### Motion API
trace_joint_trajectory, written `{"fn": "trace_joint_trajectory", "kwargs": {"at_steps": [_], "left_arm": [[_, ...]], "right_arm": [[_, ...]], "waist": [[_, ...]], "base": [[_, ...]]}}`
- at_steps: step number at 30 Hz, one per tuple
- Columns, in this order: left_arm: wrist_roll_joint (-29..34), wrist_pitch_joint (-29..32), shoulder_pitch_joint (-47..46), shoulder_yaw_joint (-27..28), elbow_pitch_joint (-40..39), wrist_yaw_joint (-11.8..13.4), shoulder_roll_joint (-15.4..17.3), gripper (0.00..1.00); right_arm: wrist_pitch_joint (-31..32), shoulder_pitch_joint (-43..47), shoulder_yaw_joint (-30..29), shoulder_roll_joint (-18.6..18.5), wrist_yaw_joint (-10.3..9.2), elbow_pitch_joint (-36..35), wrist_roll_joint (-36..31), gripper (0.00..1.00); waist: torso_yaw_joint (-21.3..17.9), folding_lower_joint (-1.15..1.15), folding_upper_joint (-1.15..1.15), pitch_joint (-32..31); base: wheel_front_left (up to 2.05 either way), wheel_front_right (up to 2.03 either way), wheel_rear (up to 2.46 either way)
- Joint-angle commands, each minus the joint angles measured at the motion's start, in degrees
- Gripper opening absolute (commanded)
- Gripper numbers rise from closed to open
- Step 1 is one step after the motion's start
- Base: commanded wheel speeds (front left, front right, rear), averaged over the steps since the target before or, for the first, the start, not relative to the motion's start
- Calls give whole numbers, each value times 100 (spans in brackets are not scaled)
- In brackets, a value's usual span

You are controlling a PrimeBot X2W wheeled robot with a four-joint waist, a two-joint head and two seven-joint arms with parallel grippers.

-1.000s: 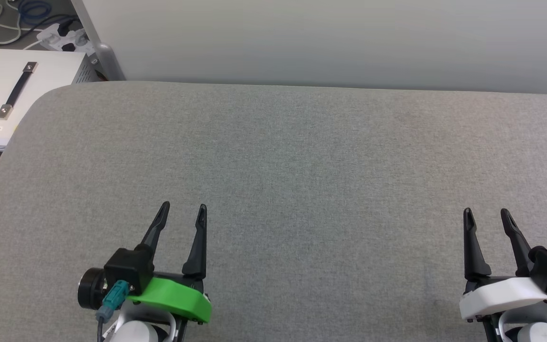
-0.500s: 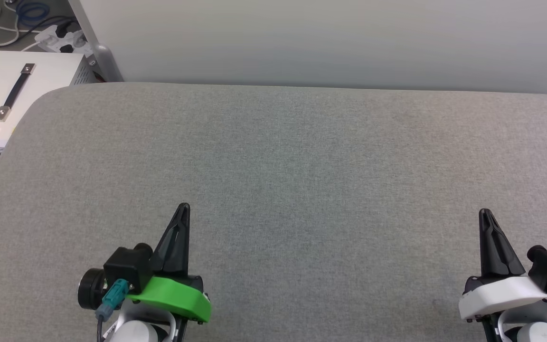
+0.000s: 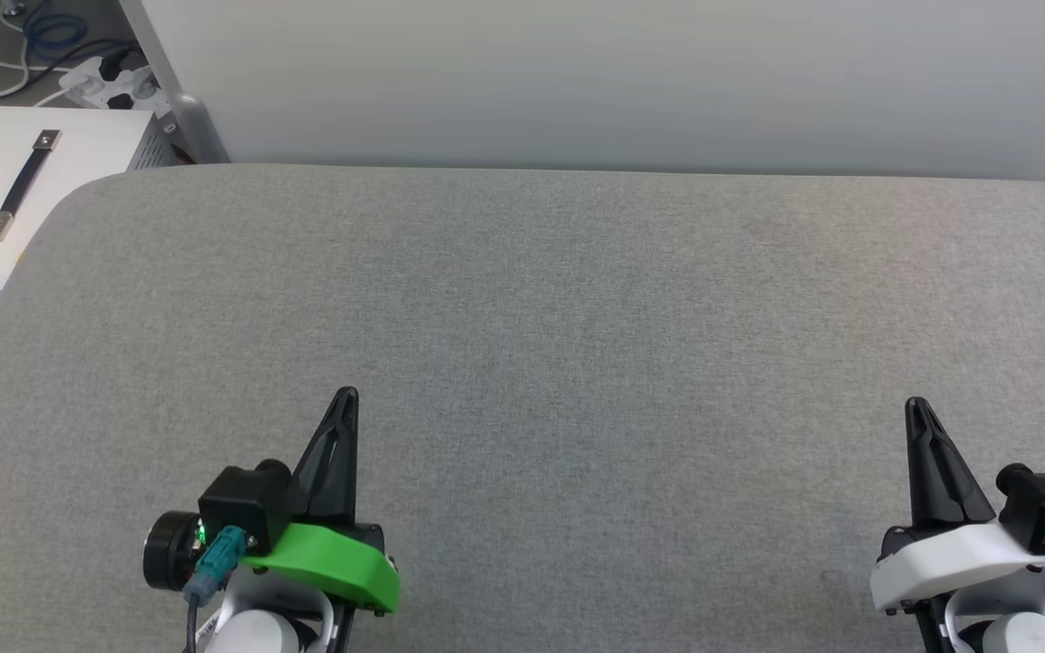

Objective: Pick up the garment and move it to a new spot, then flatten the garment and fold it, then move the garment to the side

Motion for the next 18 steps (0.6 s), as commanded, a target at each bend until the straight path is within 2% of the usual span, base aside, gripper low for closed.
{"fn": "trace_joint_trajectory", "kwargs": {"at_steps": [1,18], "left_arm": [[57,34,45,35,-46,51,-12,0],[189,230,77,112,-136,146,-20,0]], "right_arm": [[41,18,24,14,-1,-39,-55,0],[234,32,91,37,-2,-133,-165,0]], "waist": [[-7,0,0,-5],[-74,0,0,-54]], "base": [[0,0,0],[0,0,0]]}}
